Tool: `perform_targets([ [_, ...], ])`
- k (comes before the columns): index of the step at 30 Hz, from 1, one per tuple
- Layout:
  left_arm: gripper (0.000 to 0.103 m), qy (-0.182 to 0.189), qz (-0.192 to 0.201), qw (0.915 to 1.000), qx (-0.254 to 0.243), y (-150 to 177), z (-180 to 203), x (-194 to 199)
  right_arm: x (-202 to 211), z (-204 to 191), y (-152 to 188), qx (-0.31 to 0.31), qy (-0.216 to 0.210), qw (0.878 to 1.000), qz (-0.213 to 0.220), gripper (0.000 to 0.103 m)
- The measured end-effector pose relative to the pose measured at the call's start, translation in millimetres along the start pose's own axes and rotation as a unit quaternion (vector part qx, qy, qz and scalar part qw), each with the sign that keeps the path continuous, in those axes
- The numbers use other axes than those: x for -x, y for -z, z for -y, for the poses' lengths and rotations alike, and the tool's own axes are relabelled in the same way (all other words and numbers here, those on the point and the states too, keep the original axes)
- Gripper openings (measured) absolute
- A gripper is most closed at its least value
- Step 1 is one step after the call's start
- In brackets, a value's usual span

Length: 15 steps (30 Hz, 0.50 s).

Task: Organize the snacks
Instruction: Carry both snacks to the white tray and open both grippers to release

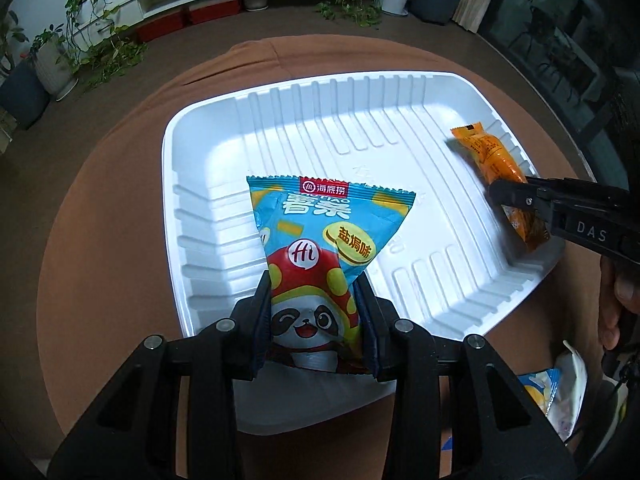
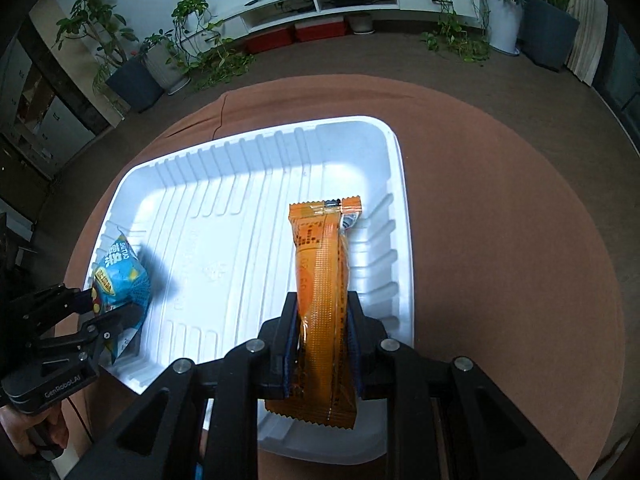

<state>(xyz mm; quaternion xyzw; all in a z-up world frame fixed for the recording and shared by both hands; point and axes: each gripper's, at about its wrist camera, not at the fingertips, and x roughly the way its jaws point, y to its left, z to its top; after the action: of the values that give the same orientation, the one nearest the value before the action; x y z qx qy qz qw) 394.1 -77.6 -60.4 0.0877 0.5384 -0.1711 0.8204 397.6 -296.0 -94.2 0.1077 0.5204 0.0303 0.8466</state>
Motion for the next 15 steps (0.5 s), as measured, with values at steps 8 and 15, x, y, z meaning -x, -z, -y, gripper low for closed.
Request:
perform_targets([
  [8, 0.042, -0.005, 0.004, 0.9999, 0.011, 5, -1, -1, 3, -4, 5, 0.012, 0.001, 1.000, 0.005, 0.030],
  [15, 0.043, -0.009, 0.023, 0.9996, 0.011, 10, -4, 15, 15, -7, 5, 0.018, 0.002, 1.000, 0.022, 0.042],
])
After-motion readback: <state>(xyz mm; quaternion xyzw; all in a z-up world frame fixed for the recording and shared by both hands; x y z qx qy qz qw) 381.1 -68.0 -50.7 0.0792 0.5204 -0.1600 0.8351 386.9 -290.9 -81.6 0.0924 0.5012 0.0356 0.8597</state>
